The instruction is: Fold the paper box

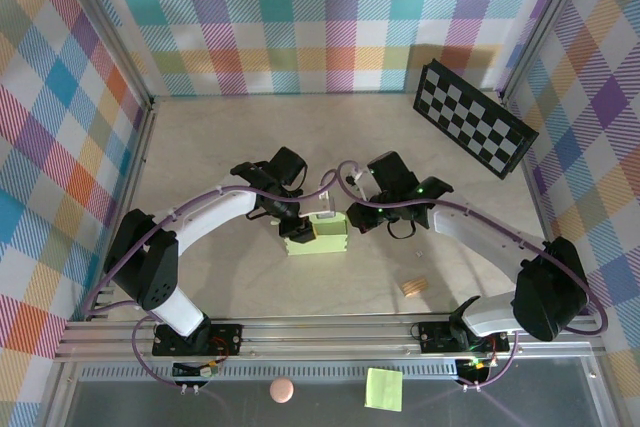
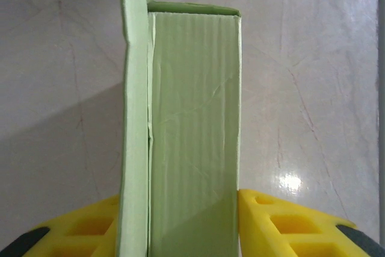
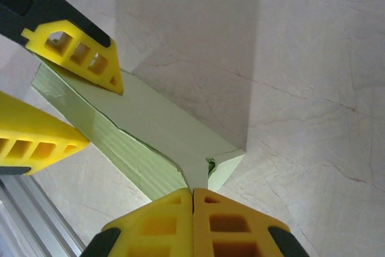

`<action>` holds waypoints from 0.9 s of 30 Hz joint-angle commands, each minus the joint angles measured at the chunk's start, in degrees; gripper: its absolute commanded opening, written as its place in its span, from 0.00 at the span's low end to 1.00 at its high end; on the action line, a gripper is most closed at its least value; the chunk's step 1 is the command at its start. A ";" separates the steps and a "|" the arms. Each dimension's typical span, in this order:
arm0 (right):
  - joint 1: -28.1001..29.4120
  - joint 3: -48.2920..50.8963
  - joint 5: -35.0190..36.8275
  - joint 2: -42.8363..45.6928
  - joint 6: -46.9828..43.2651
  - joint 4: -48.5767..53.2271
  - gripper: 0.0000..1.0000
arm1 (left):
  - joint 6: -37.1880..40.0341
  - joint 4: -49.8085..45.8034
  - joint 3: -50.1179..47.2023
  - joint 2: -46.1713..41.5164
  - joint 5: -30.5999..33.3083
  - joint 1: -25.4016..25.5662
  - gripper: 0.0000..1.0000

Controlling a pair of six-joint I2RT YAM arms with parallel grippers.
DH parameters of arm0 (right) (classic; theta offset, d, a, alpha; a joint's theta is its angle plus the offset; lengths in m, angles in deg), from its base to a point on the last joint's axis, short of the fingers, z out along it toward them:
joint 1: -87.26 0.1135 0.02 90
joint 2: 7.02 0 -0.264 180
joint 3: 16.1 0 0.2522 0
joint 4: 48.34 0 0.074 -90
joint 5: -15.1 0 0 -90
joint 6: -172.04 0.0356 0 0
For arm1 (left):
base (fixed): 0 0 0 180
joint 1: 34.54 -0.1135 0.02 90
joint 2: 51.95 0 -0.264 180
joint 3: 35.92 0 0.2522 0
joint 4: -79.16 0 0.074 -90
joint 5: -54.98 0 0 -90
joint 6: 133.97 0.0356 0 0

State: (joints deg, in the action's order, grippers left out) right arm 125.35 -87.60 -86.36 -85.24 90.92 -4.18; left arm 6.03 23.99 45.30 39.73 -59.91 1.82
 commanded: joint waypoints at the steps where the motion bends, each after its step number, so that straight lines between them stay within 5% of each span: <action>1: 1.20 -0.37 4.35 1.63 9.00 1.39 0.00 | -3.33 2.51 -0.44 -0.16 3.79 0.38 0.42; 12: 6.78 3.37 14.35 5.09 25.02 -1.61 0.00 | -4.77 2.80 -0.93 -0.80 4.67 0.38 0.42; 27: 11.48 10.43 23.23 6.23 28.44 -10.23 0.00 | -6.43 4.05 -1.19 -1.87 5.02 0.38 0.44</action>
State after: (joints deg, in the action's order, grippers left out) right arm 136.34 -79.25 -65.43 -79.53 117.83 -13.91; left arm 0.48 27.10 45.06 39.60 -57.11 2.19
